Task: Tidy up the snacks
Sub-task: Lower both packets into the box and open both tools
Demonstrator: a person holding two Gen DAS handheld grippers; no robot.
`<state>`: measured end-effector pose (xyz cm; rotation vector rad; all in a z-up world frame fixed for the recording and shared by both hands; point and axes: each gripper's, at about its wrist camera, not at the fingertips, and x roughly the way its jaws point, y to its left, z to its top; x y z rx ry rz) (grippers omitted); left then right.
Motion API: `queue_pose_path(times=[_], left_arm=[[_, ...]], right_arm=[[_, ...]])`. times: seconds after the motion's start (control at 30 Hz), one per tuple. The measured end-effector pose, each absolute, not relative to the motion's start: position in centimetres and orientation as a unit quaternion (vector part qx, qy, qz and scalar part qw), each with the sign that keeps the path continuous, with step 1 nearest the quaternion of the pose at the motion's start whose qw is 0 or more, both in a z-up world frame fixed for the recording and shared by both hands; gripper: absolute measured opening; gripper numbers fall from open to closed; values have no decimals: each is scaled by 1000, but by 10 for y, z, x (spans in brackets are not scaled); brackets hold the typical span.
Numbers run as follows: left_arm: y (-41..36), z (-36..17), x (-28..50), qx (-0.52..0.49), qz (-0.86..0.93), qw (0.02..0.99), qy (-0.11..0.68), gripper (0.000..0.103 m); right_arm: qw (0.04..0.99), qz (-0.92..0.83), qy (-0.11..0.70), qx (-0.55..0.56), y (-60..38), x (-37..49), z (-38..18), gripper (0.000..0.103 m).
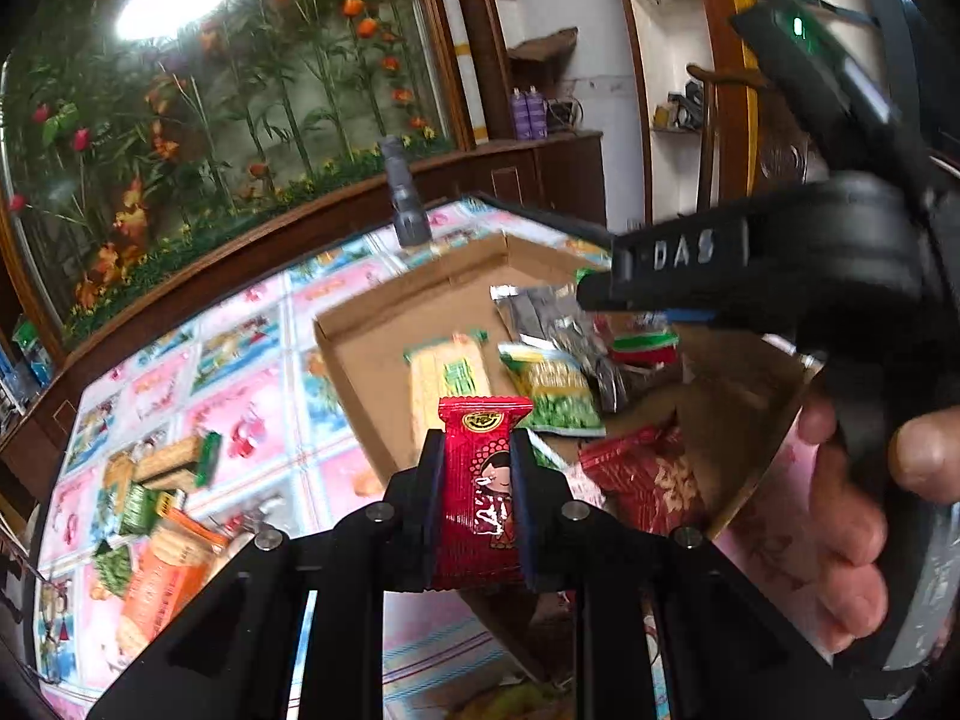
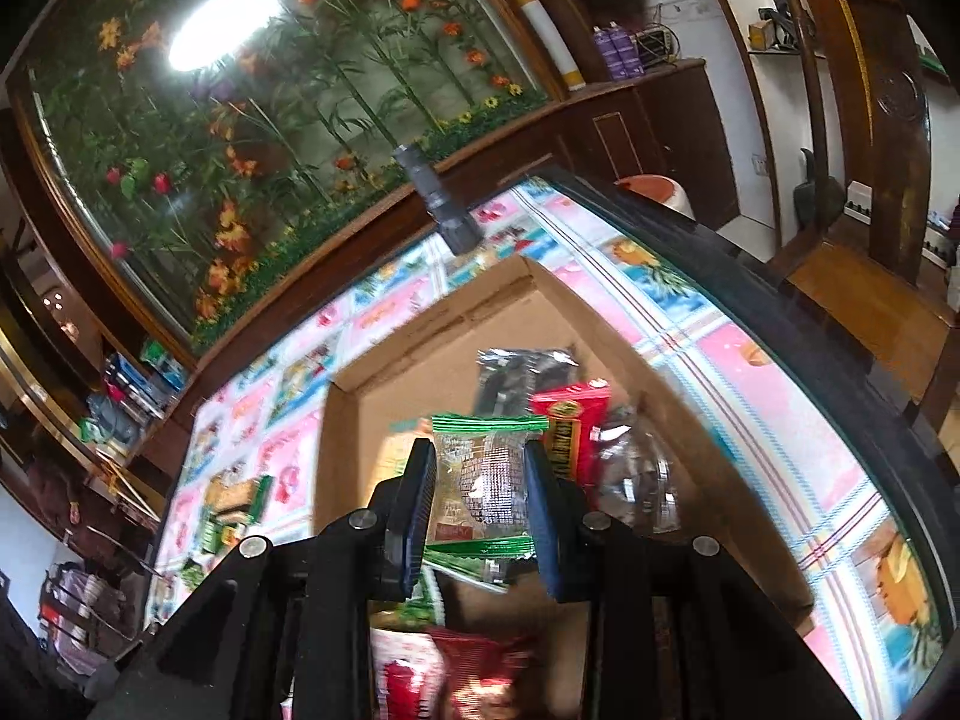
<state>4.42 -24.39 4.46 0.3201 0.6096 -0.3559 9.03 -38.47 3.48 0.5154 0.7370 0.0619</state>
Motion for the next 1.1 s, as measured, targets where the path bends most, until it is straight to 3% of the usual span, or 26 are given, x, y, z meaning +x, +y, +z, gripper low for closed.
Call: queue_pose_path(times=[1.1], left_arm=[[-237,31,50,142,-175,922,315,21]], right_arm=[[909,29,369,192,-362,90,36,34]])
